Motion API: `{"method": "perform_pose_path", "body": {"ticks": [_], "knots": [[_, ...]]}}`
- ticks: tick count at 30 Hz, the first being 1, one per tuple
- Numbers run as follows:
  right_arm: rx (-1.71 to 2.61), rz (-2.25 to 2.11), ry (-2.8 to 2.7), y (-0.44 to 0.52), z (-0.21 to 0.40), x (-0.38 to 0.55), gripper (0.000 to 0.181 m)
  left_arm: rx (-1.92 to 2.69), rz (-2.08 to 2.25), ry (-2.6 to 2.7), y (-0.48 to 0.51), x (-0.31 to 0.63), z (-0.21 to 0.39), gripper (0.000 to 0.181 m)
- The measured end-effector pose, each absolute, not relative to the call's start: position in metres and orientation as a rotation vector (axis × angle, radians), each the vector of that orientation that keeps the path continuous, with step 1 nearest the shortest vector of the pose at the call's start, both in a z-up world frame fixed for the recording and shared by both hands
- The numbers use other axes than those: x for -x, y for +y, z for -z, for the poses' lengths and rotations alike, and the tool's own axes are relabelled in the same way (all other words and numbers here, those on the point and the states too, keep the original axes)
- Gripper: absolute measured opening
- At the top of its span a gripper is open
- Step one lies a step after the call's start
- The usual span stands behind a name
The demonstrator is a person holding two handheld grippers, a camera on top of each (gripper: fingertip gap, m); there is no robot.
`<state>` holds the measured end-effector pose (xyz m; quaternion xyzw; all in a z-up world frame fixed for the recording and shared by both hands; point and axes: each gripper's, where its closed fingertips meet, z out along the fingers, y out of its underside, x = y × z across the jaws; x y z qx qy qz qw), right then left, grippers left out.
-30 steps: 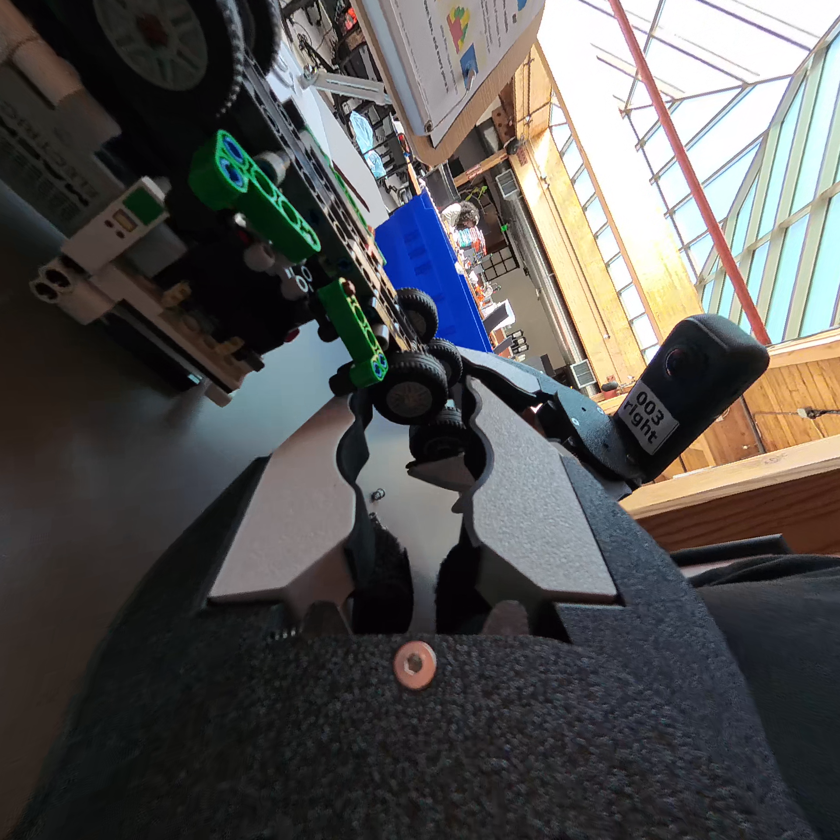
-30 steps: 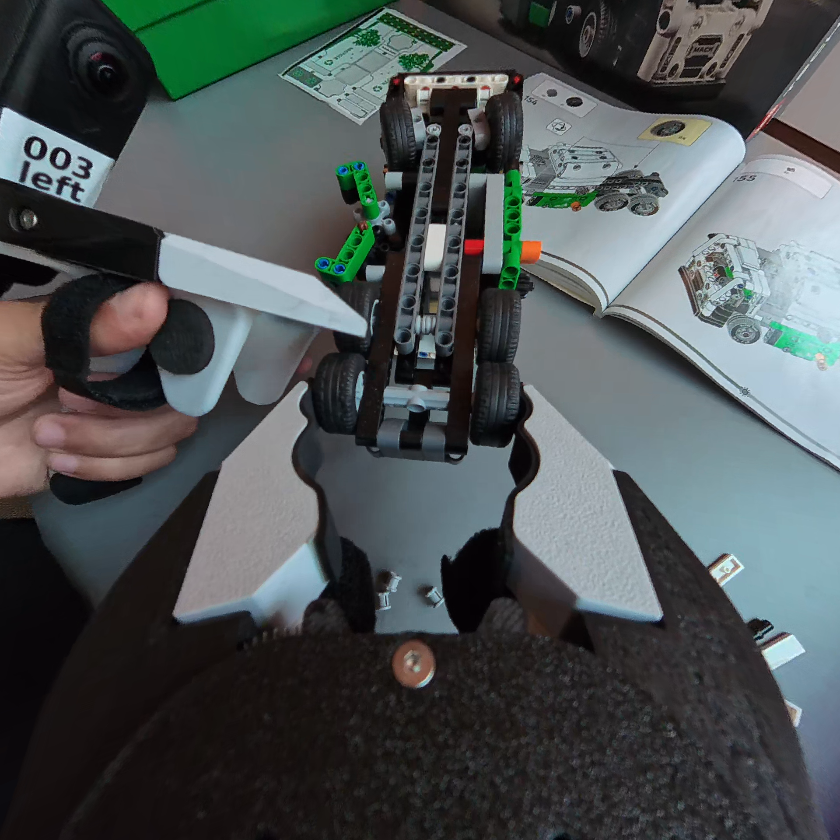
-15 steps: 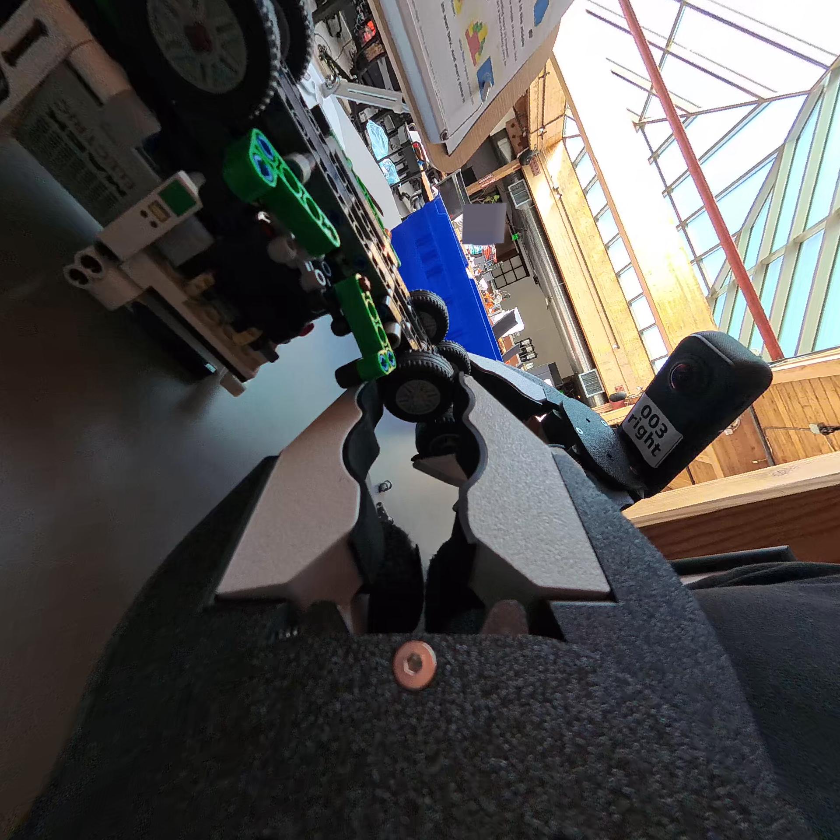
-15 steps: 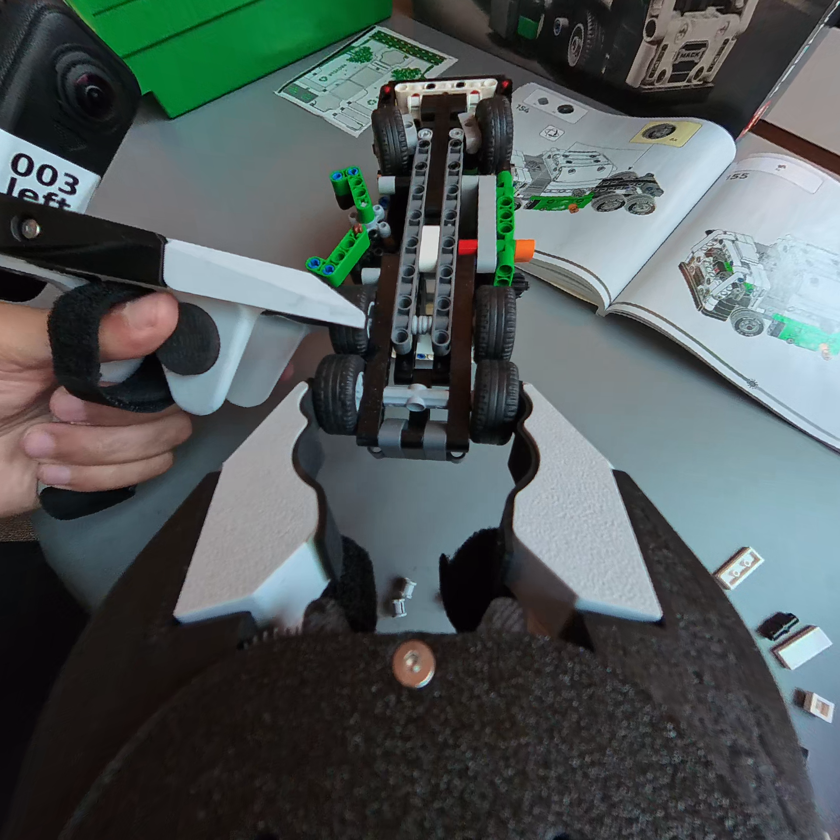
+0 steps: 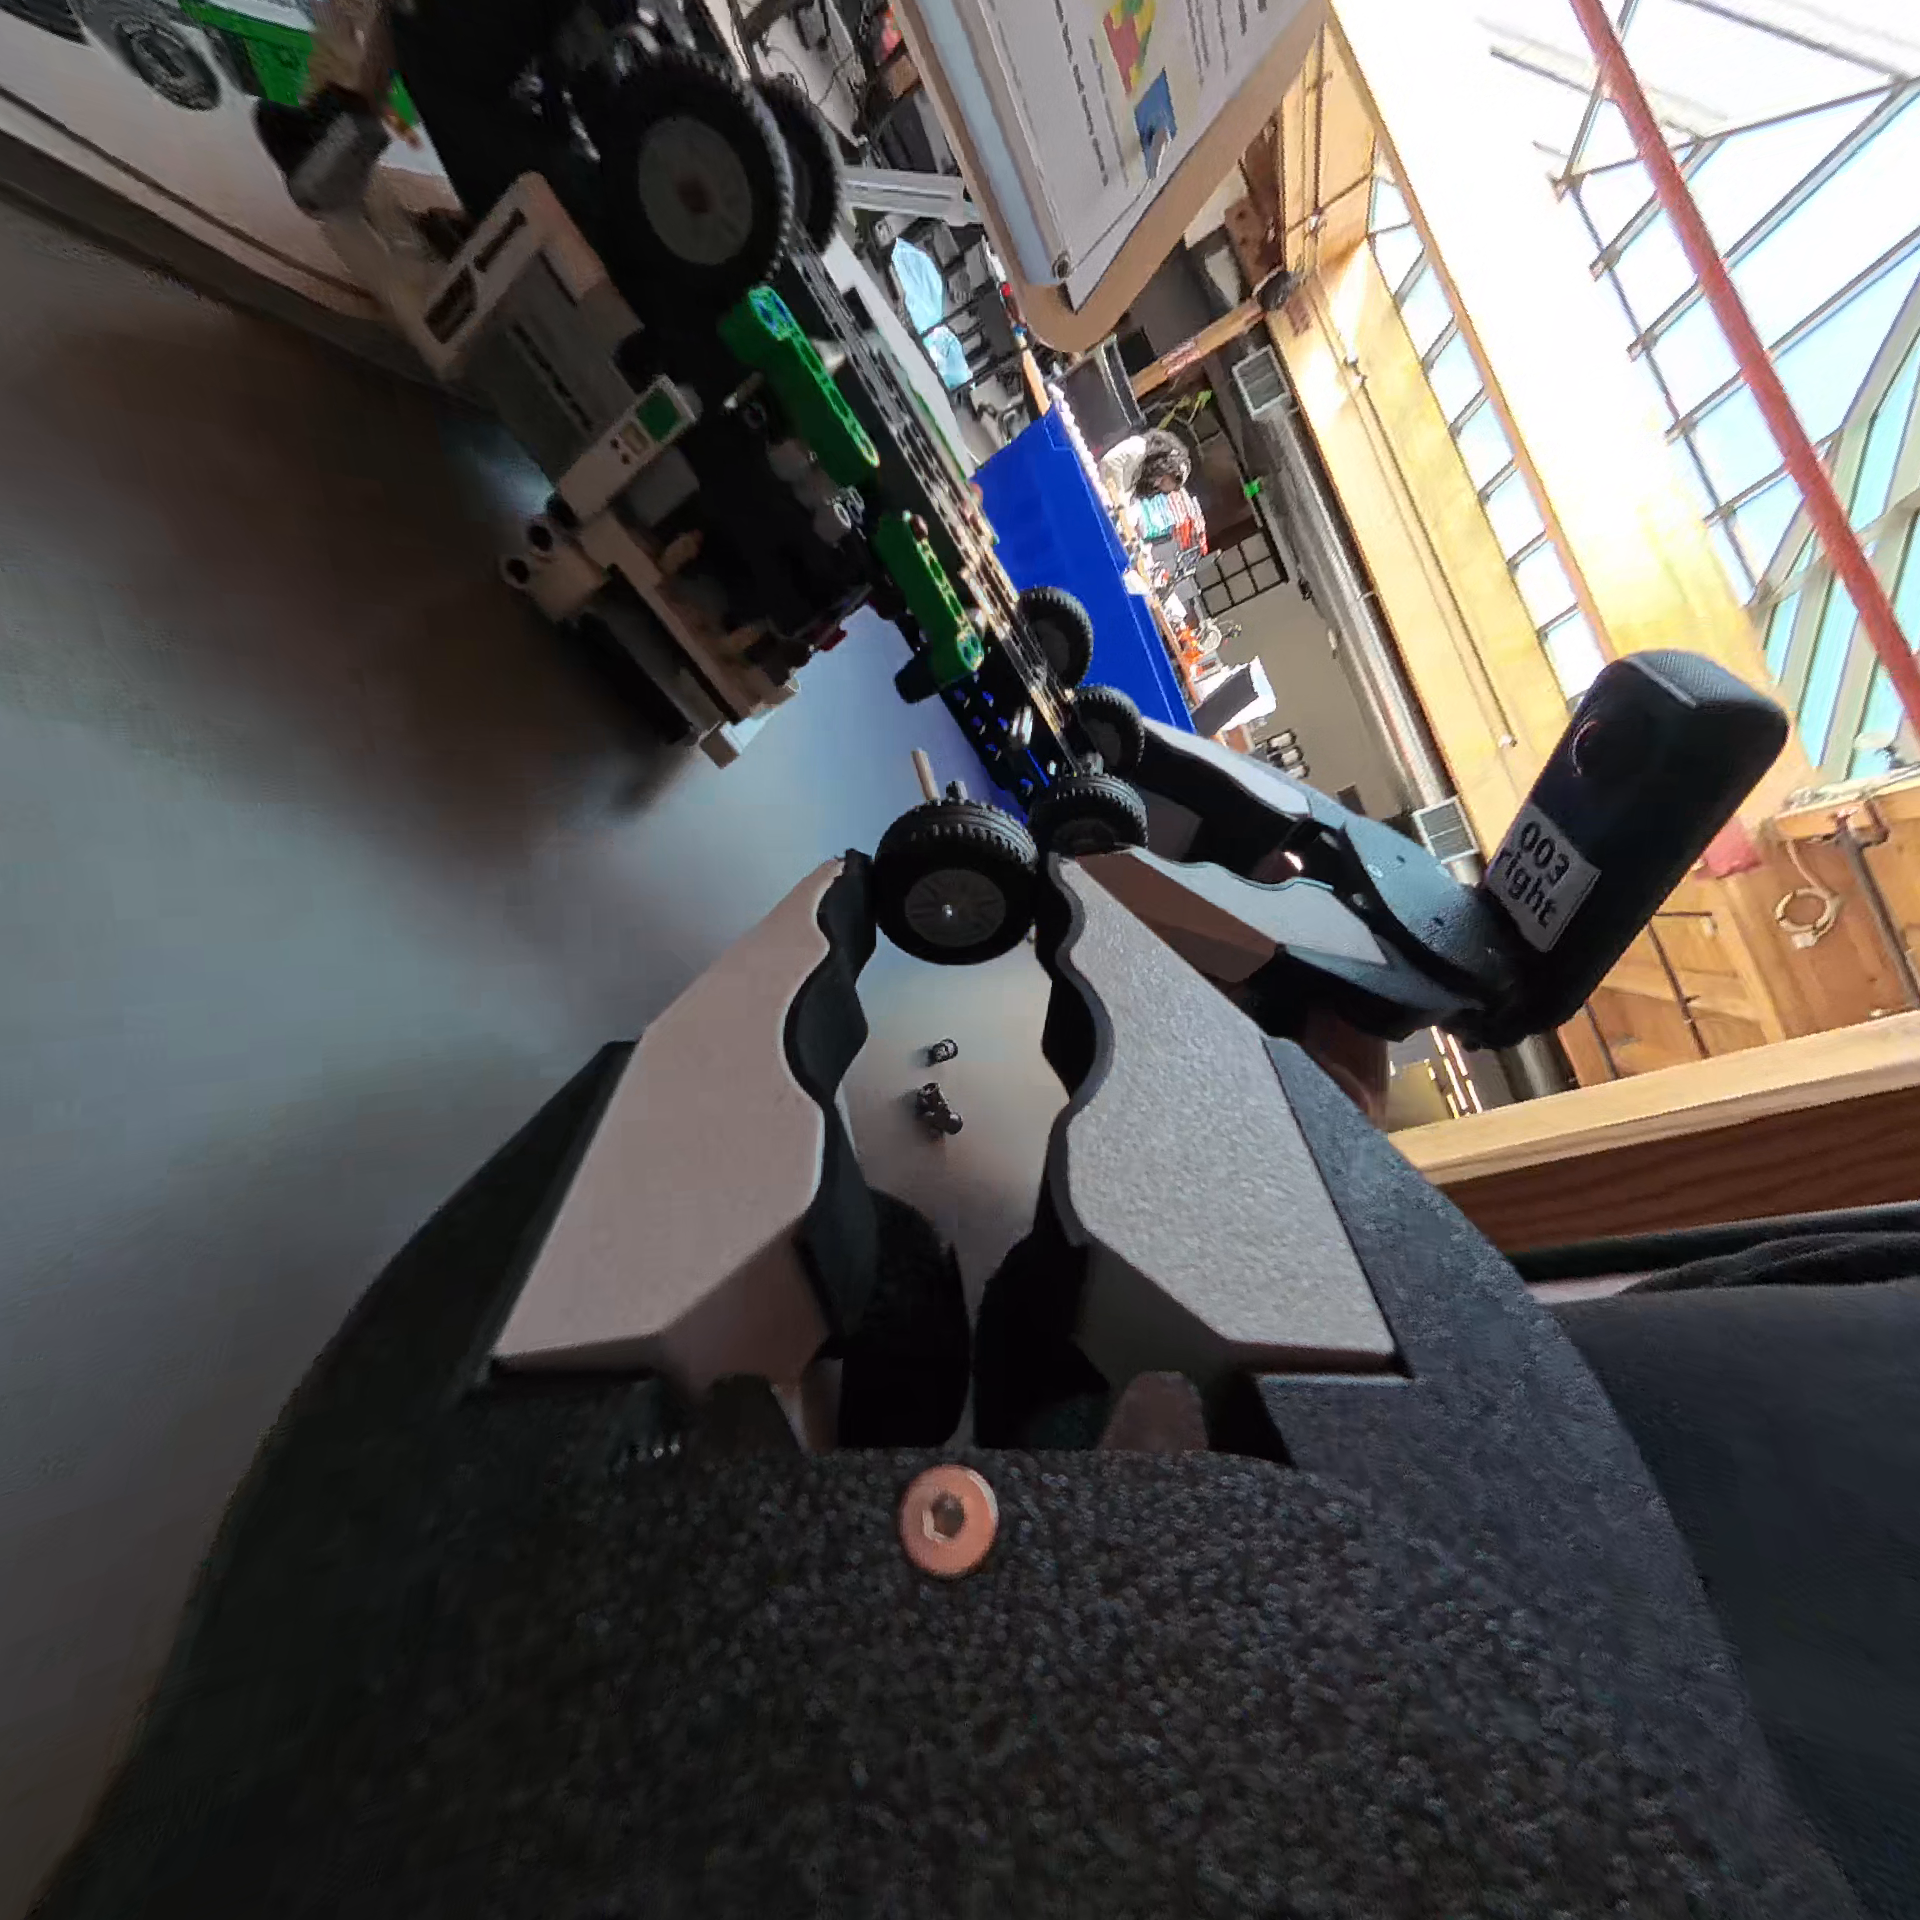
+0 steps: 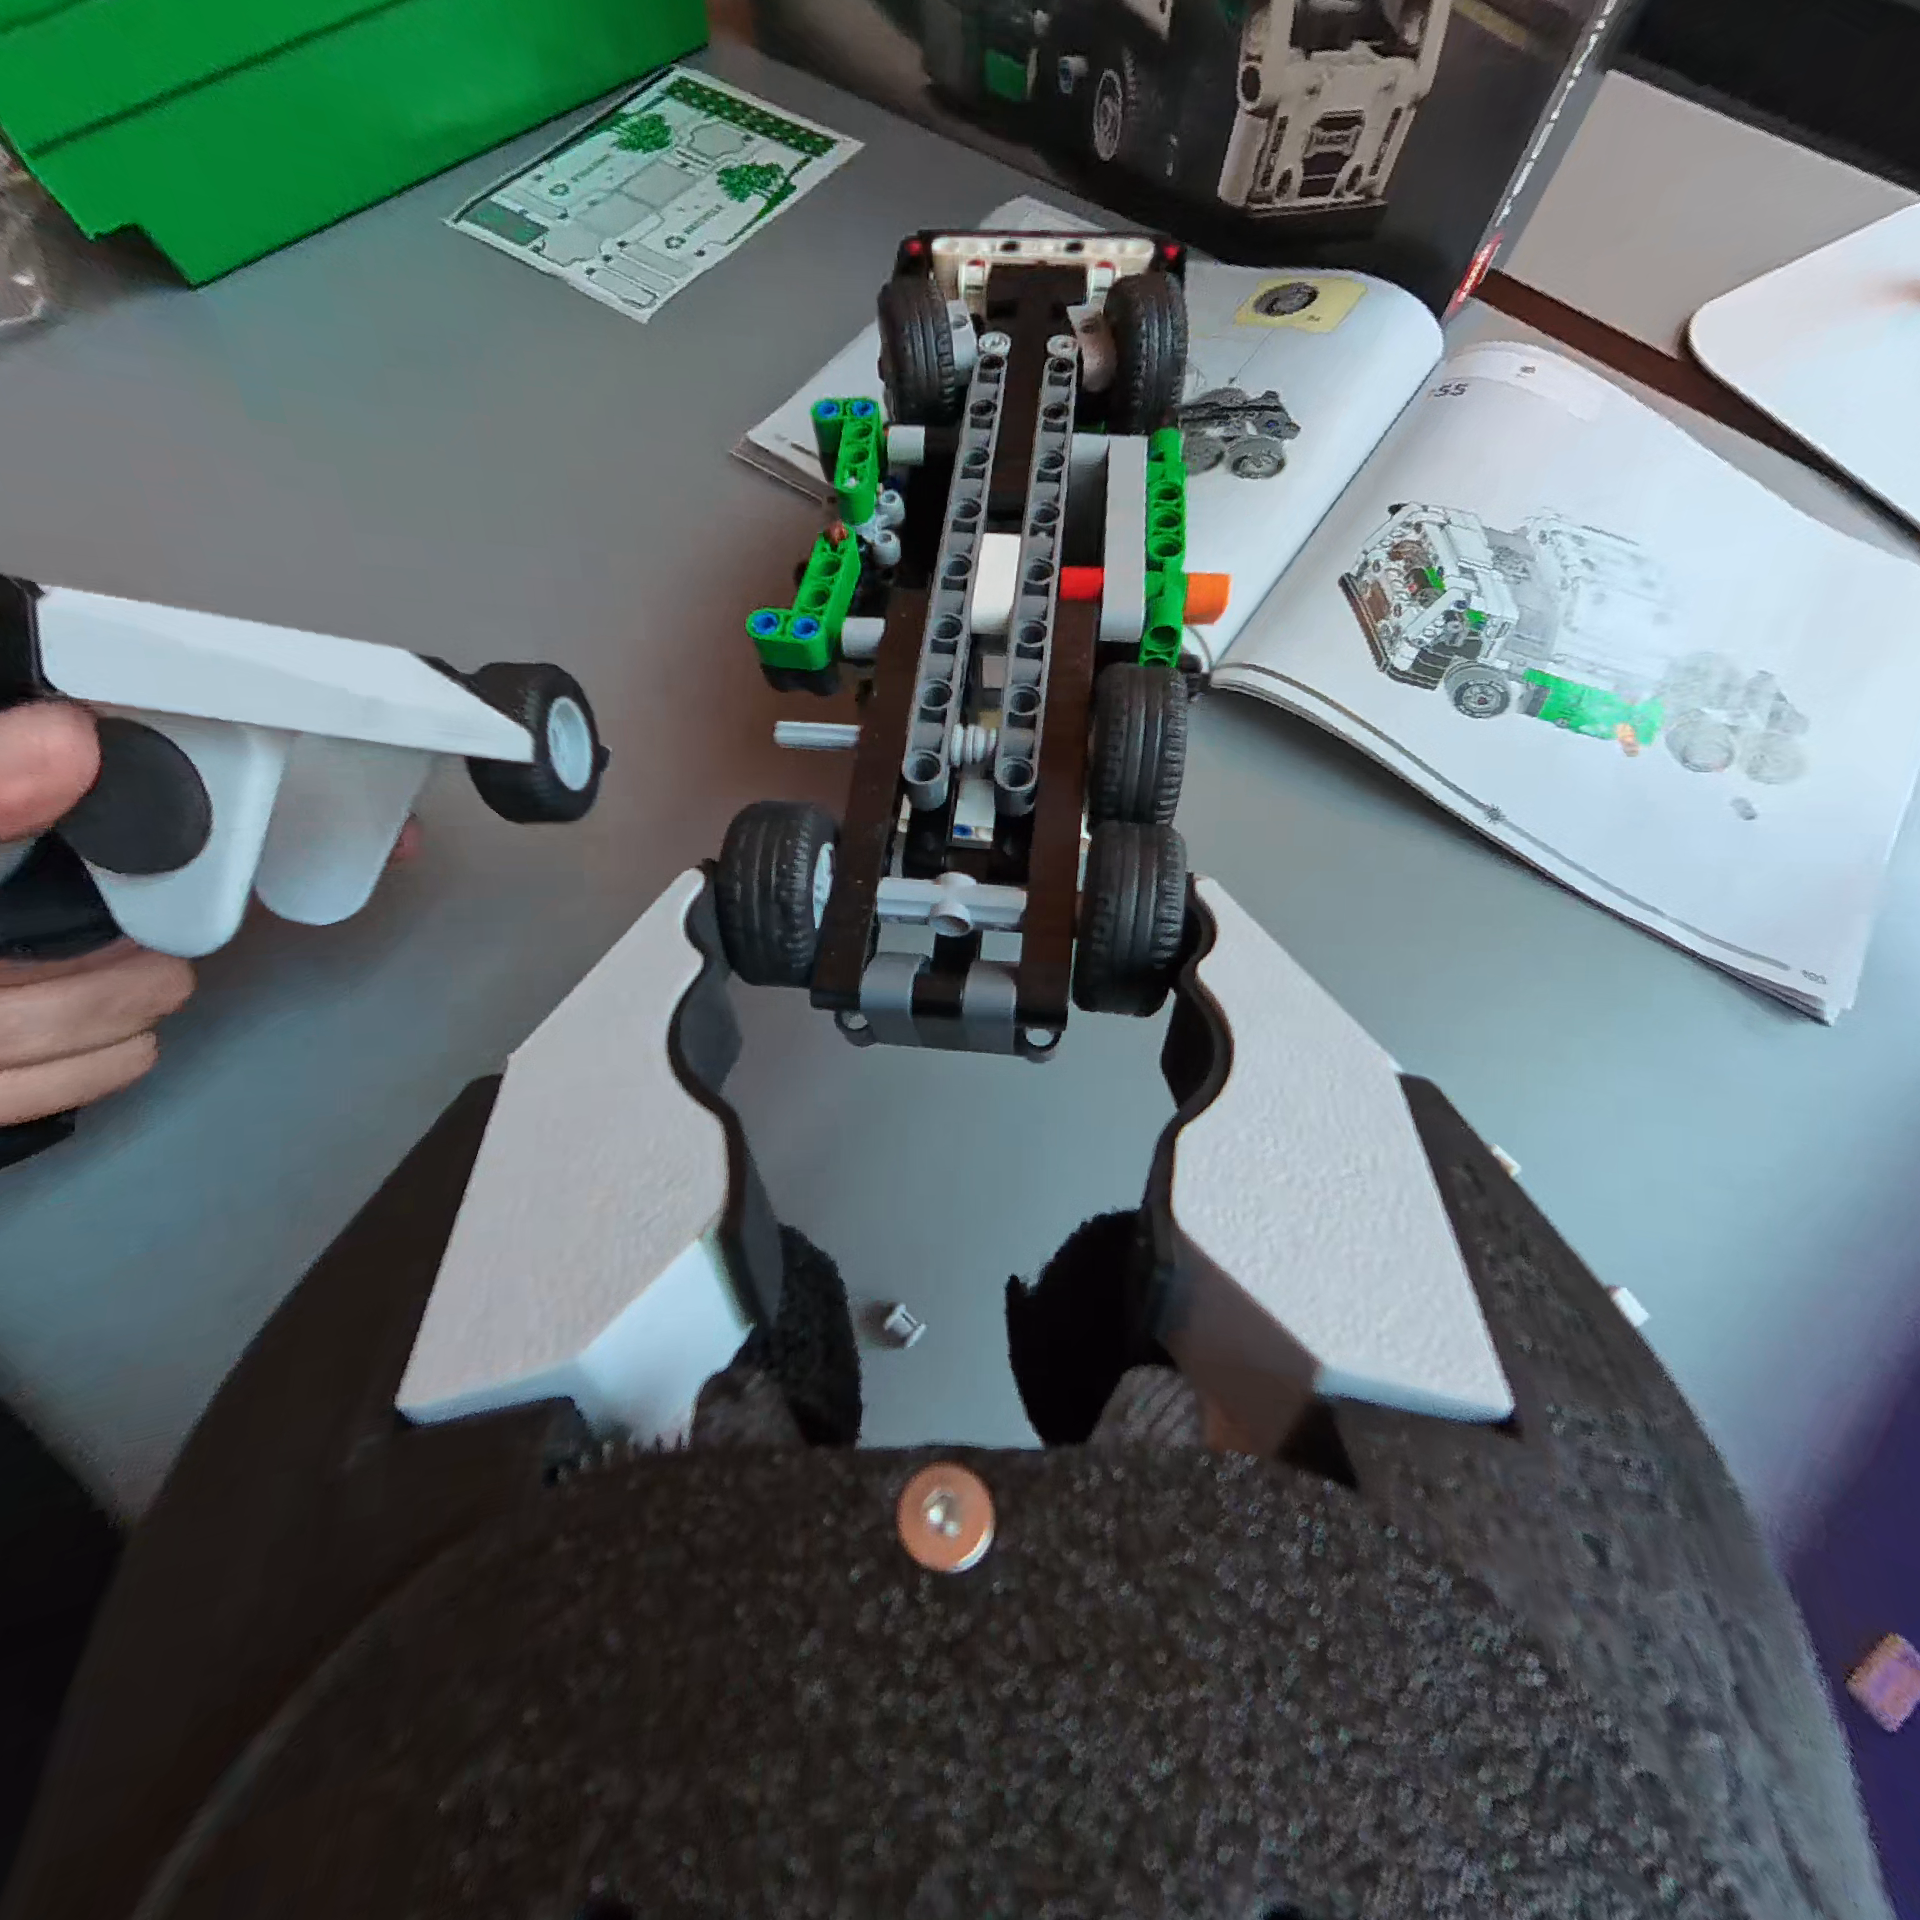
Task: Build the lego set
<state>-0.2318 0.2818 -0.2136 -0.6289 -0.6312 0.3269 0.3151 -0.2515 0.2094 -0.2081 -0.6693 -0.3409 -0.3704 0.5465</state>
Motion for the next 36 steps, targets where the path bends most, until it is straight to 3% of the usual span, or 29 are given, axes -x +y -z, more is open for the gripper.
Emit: {"method": "perform_pose_path", "body": {"ticks": [6, 14, 31, 33, 36], "knots": [[1.672, -0.896, -1.696, 0.284, 0.22, 0.228, 0.084, 1.716, 0.727, -0.553, 0.207, 0.244, 0.204, 0.03], [1.563, -0.993, -1.845, 0.269, 0.222, 0.204, 0.084, 1.824, 0.218, -0.243, 0.185, 0.267, 0.196, 0.03], [1.317, -1.112, -2.022, 0.226, 0.221, 0.202, 0.086, 1.624, 0.103, -0.153, 0.126, 0.234, 0.176, 0.03], [1.317, -1.164, -1.991, 0.227, 0.213, 0.199, 0.101, 1.598, 0.062, -0.094, 0.123, 0.224, 0.174, 0.03], [1.304, -1.309, -1.869, 0.227, 0.178, 0.183, 0.096, 1.512, -0.055, 0.056, 0.12, 0.205, 0.164, 0.03]]}}
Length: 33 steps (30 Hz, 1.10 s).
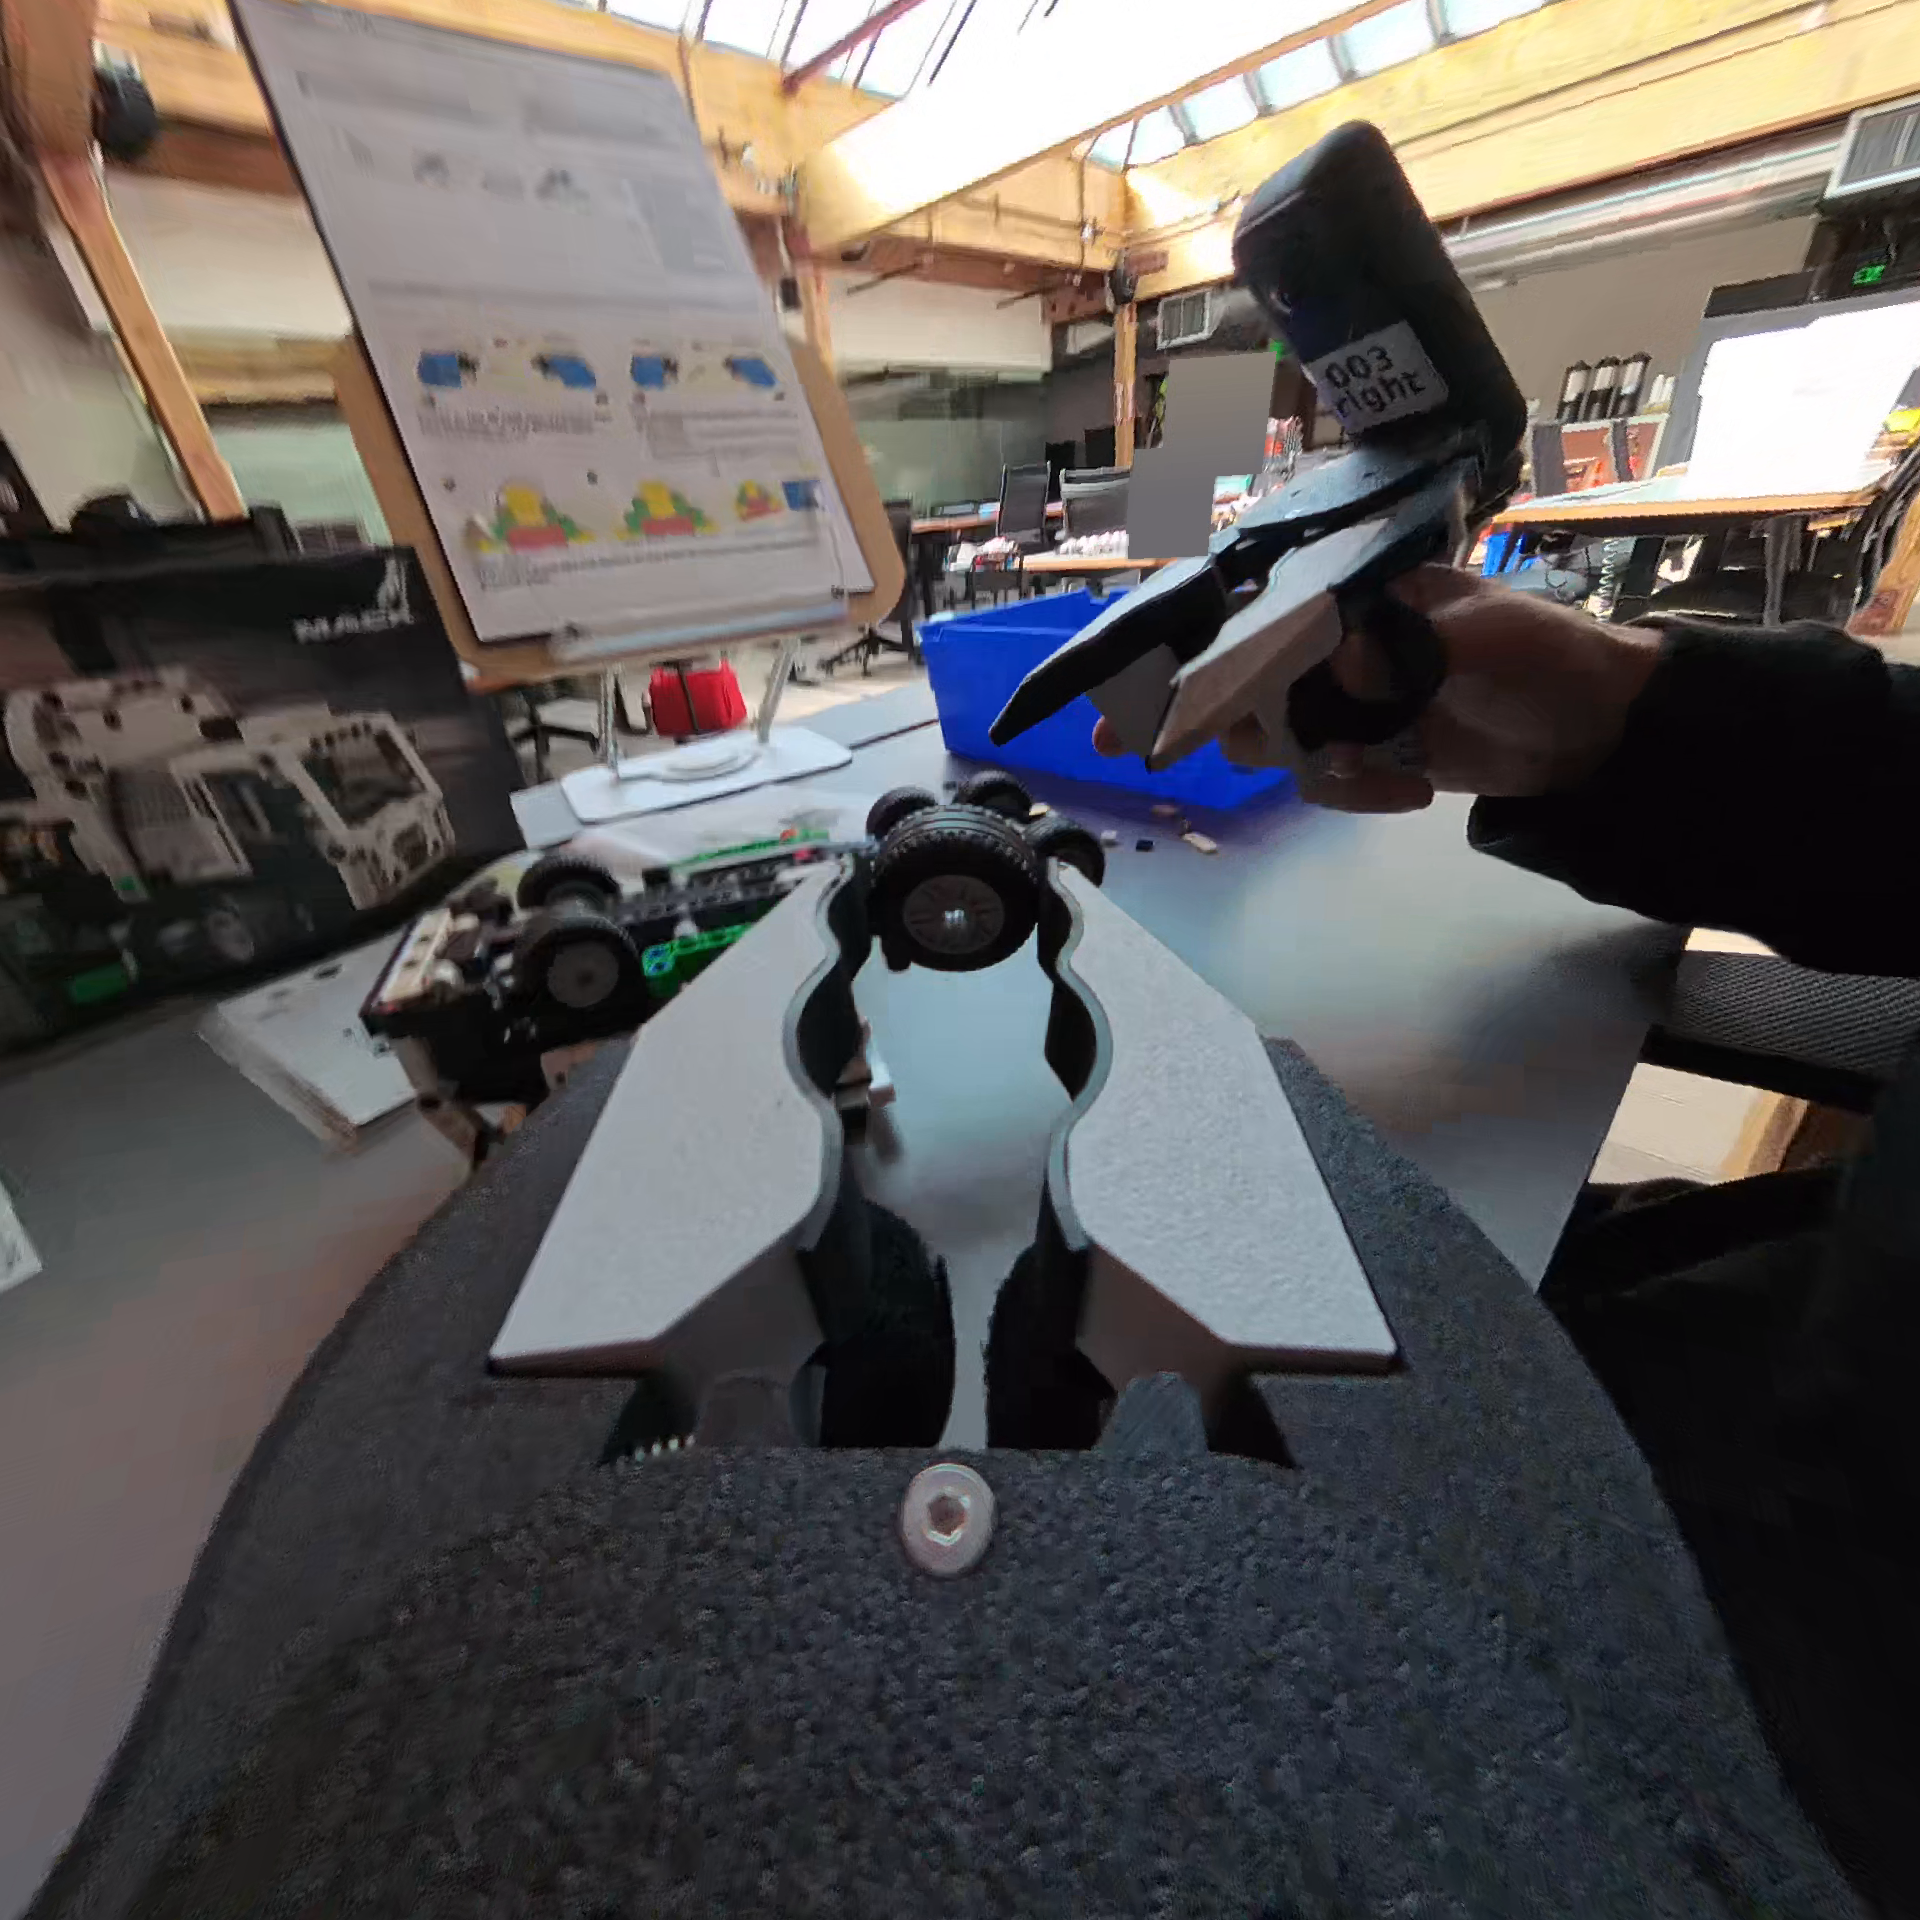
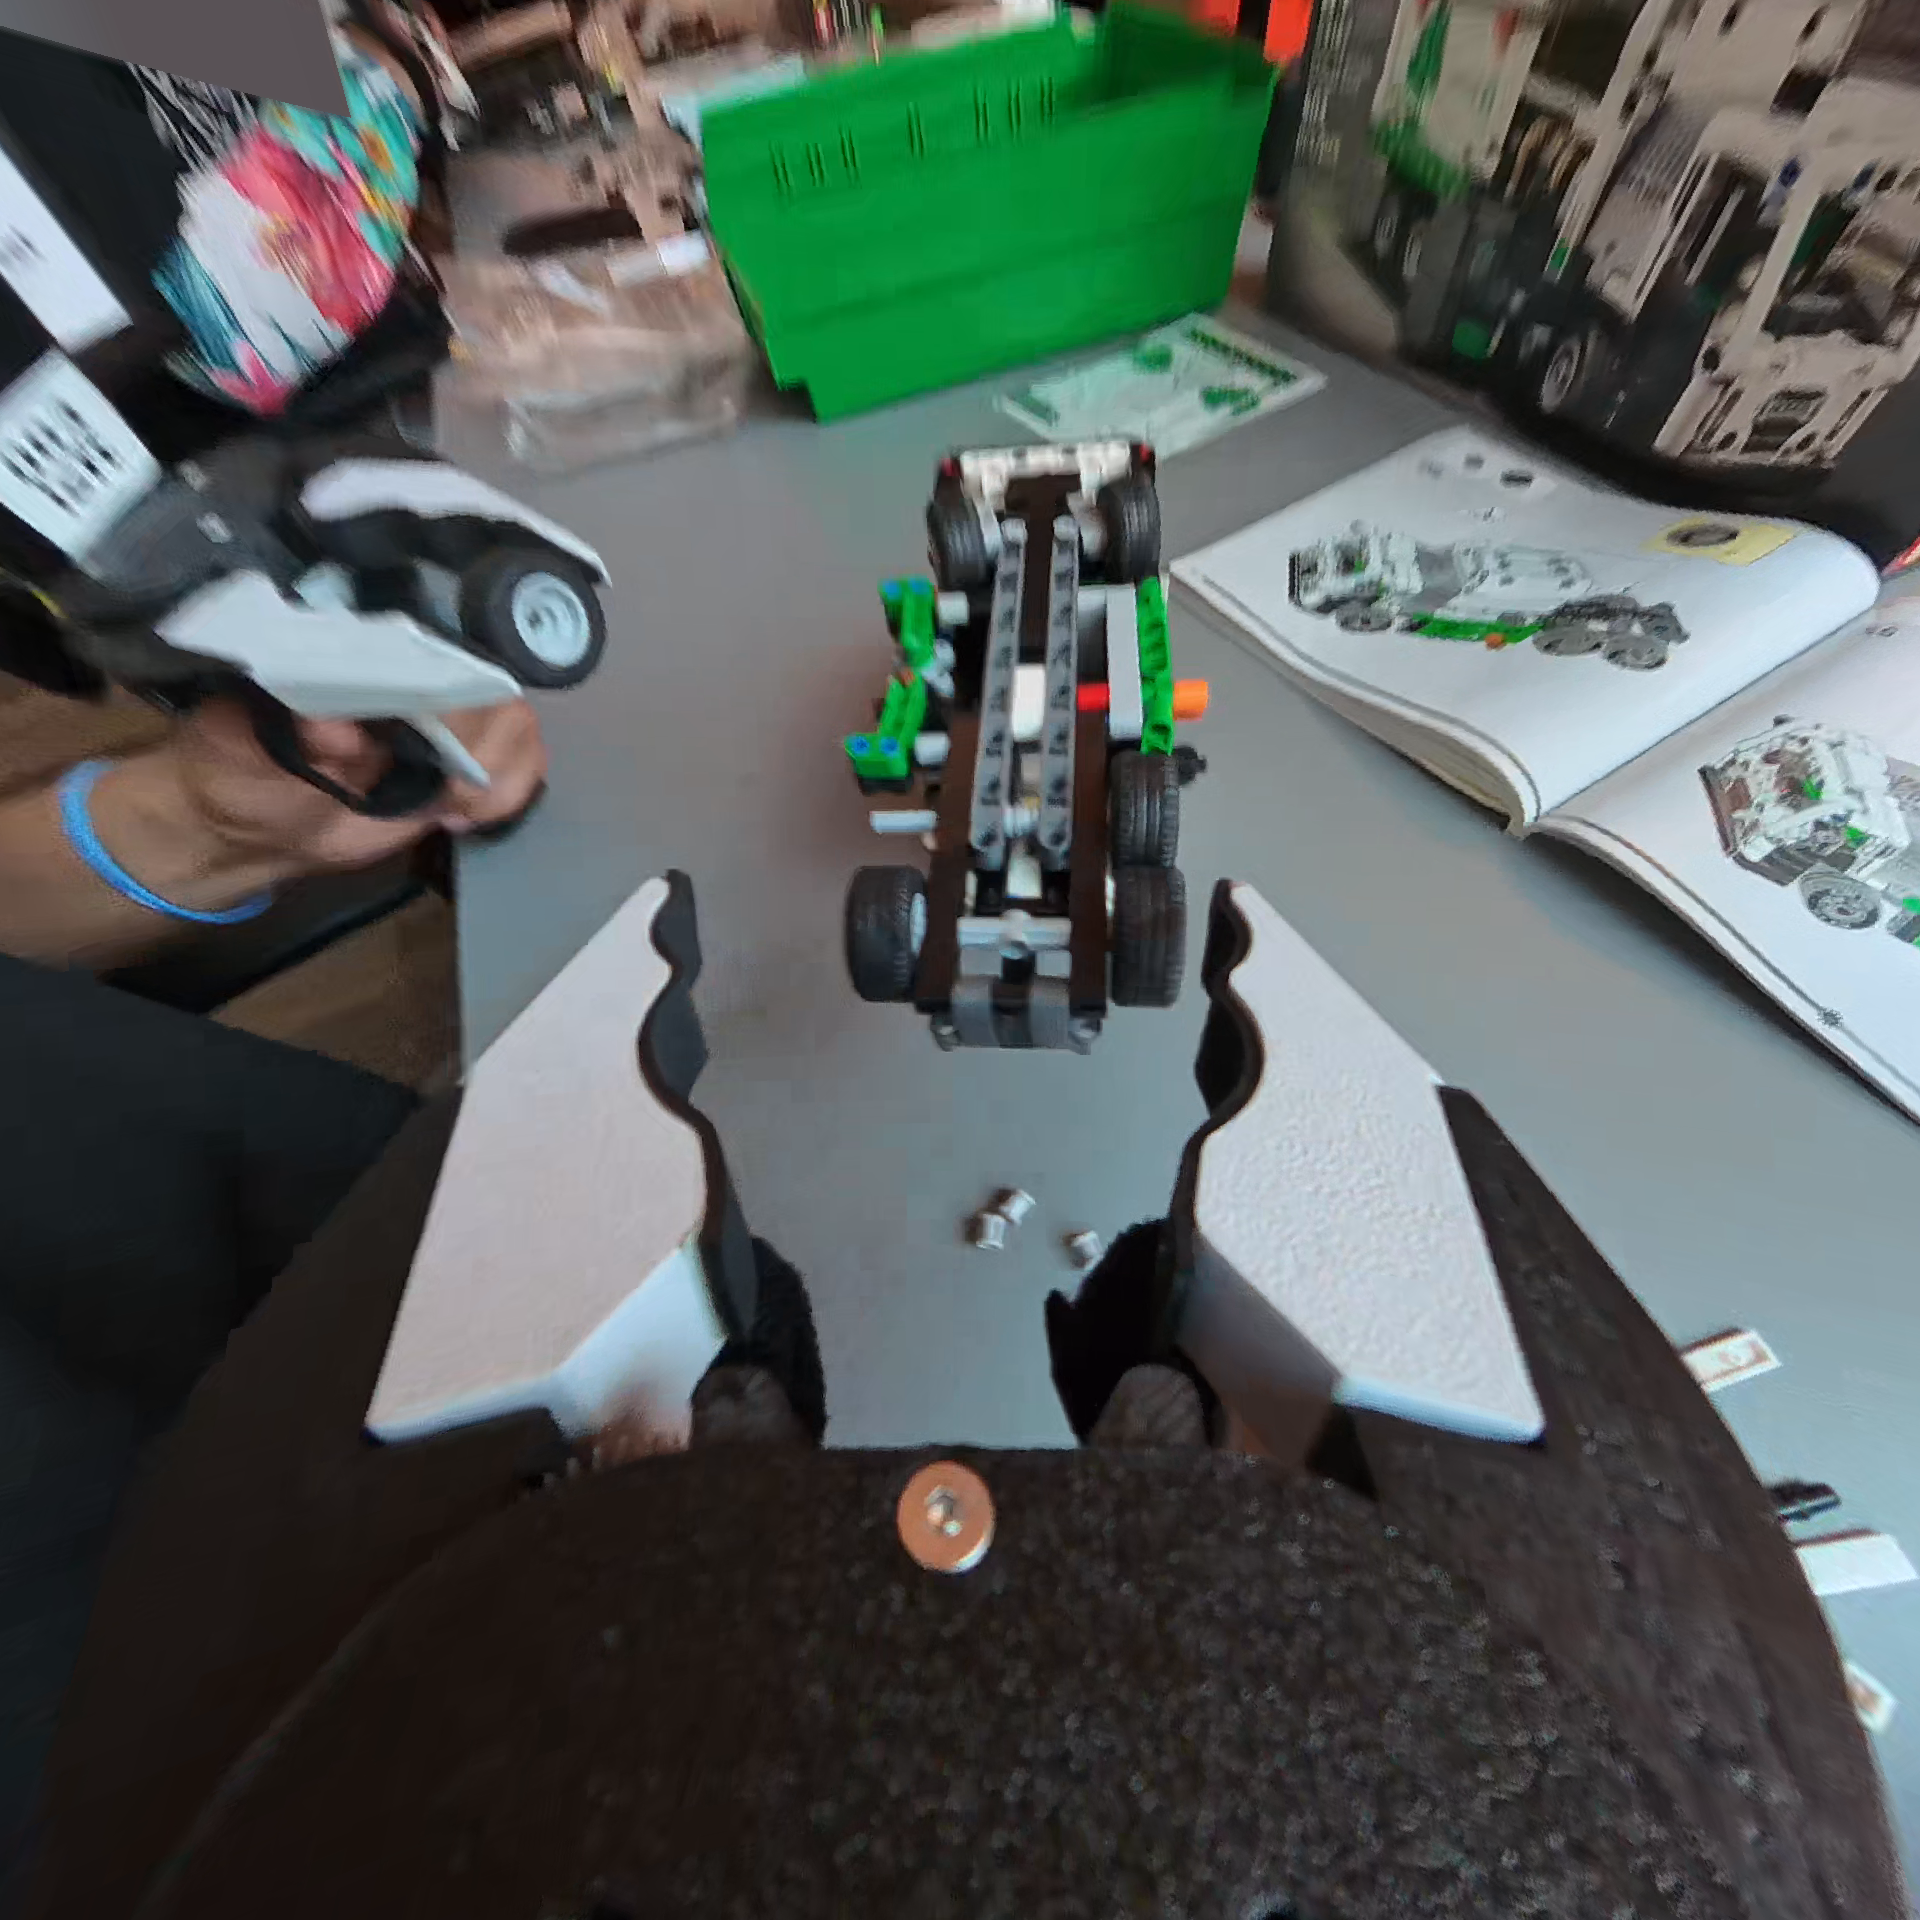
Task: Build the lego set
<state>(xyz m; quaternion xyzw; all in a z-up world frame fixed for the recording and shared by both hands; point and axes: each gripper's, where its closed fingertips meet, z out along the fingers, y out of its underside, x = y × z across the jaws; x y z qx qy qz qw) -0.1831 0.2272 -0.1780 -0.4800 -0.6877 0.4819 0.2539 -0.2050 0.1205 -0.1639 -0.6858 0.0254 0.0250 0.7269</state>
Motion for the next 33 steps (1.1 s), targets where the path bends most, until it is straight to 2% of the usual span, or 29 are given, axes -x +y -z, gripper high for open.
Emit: {"method": "perform_pose_path", "body": {"ticks": [4, 7, 11, 16, 22, 25, 29, 33], "knots": [[1.223, -1.908, -1.747, 0.175, 0.124, 0.144, 0.062, 1.267, -0.069, 0.229, 0.107, 0.16, 0.131, 0.029], [1.226, -2.569, -1.749, 0.119, 0.111, 0.113, 0.059, 1.141, 0.032, 0.293, 0.094, 0.125, 0.115, 0.03], [1.139, -3.023, -1.816, 0.073, 0.112, 0.079, 0.039, 1.076, 0.23, 0.373, 0.078, 0.082, 0.108, 0.03], [1.17, -2.946, -1.795, 0.063, 0.129, 0.064, 0.017, 1.097, 0.268, 0.42, 0.072, 0.057, 0.117, 0.03], [1.37, -2.737, -1.688, 0.071, 0.148, 0.065, 0.016, 1.207, 0.252, 0.401, 0.078, 0.057, 0.139, 0.03], [1.52, -2.425, -1.639, 0.091, 0.169, 0.083, 0.014, 1.401, 0.097, 0.395, 0.097, 0.074, 0.166, 0.03], [1.469, -2.024, -1.724, 0.105, 0.183, 0.093, 0.015, 1.535, -0.156, 0.502, 0.112, 0.088, 0.187, 0.031], [1.483, -2.205, -1.718, 0.107, 0.174, 0.094, 0.025, 1.447, -0.405, 0.63, 0.116, 0.09, 0.178, 0.031]]}}
